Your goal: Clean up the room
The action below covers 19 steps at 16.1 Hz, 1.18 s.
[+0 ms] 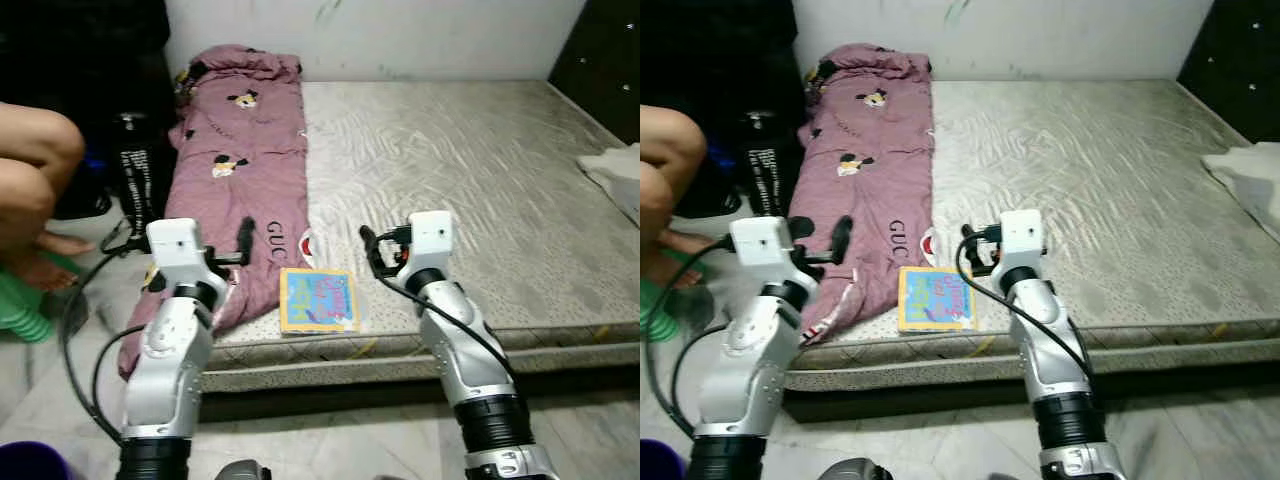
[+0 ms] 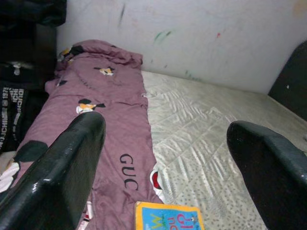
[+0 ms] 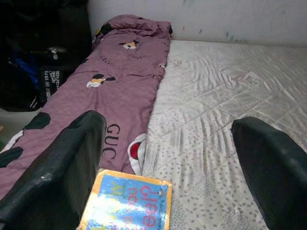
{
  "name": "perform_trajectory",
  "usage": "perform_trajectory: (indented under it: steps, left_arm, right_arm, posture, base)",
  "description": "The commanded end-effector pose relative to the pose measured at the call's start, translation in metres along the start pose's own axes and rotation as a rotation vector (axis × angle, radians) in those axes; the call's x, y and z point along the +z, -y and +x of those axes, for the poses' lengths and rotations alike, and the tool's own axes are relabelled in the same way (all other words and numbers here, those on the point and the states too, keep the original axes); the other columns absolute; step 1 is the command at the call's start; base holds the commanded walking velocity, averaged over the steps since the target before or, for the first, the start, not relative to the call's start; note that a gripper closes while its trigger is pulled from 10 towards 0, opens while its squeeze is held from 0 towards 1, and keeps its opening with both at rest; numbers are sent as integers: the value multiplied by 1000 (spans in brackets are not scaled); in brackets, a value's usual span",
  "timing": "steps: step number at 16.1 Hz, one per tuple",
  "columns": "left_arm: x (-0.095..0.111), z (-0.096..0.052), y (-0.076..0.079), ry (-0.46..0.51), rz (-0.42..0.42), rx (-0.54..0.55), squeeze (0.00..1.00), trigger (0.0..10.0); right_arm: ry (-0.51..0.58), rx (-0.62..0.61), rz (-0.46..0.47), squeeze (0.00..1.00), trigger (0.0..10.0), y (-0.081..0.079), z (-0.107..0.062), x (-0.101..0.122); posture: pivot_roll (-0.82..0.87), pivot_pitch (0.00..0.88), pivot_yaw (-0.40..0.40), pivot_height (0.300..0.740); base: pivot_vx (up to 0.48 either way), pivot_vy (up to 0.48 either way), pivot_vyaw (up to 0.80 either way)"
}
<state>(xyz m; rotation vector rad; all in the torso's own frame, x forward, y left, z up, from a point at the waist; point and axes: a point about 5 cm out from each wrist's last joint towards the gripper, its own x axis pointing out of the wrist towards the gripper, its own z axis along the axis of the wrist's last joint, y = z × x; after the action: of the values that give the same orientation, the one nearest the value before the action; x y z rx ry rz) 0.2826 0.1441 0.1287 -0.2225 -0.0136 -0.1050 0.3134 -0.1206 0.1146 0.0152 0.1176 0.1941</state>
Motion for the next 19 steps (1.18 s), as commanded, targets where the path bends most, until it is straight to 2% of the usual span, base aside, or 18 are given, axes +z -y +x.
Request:
perform_trajectory:
  steps: [1,12,16,19]
  left_arm:
    - [5,1,-4,11,8,14,0,10000]
    - [3,2,-4,-4,13,19,0,10000]
    - [6,4,-4,20,39,35,0,10000]
    - [12,6,0,46,48,-16,0,10000]
  right_arm:
    - [6,11,0,0,10000,-2,1,3]
    - [2,32,0,0,10000,-5,1,2]
    - [-1,34,1,0,10000,-5,2,2]
    - [8,34,5,0,10000,-6,6,5]
  posture:
    - [8,0,-11,740]
    - [7,0,-11,740]
    - [11,0,-10,740]
    - [16,0,-5,740]
  base:
    - [0,476,0]
    - [0,480,0]
    - [0,67,0]
    - [0,0,0]
